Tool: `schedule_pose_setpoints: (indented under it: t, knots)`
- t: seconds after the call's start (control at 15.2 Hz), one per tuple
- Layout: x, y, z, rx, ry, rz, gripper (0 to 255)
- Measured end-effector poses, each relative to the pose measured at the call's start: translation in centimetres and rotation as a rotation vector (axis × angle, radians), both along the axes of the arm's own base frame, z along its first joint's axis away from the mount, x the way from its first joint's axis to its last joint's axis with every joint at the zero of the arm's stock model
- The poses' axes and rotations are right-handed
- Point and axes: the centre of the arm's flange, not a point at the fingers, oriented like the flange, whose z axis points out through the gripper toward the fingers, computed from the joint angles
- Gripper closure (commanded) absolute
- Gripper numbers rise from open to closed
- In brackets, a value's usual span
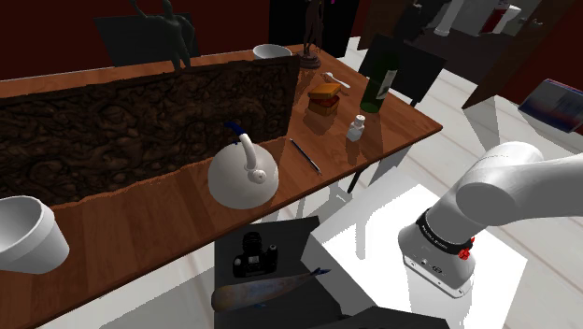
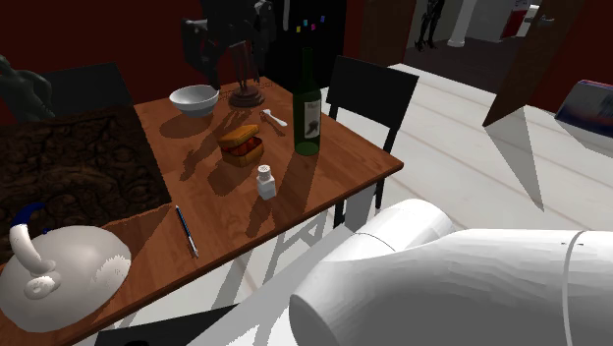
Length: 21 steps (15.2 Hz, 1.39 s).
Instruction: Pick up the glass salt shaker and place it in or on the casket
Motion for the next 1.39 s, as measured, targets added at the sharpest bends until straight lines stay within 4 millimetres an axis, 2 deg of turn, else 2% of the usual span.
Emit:
schedule_pose_setpoints:
  t: [0.13,0.33,0.59,0.86,1.19,1.39]
  knots:
    - [0.1,-0.1,-0.6,-0.001,0.0,0.001,0]
    - [0.9,-0.7,-3.6,-0.007,-0.001,0.003,0]
    - [1.9,-1.4,-9.1,-0.016,-0.003,0.008,0]
    - [3.4,-2.8,-13.7,-0.026,-0.006,0.012,0]
    - [4.7,-3.7,-20.6,-0.038,-0.008,0.018,0]
    - [5.4,-4.4,-23.1,-0.043,-0.012,0.021,0]
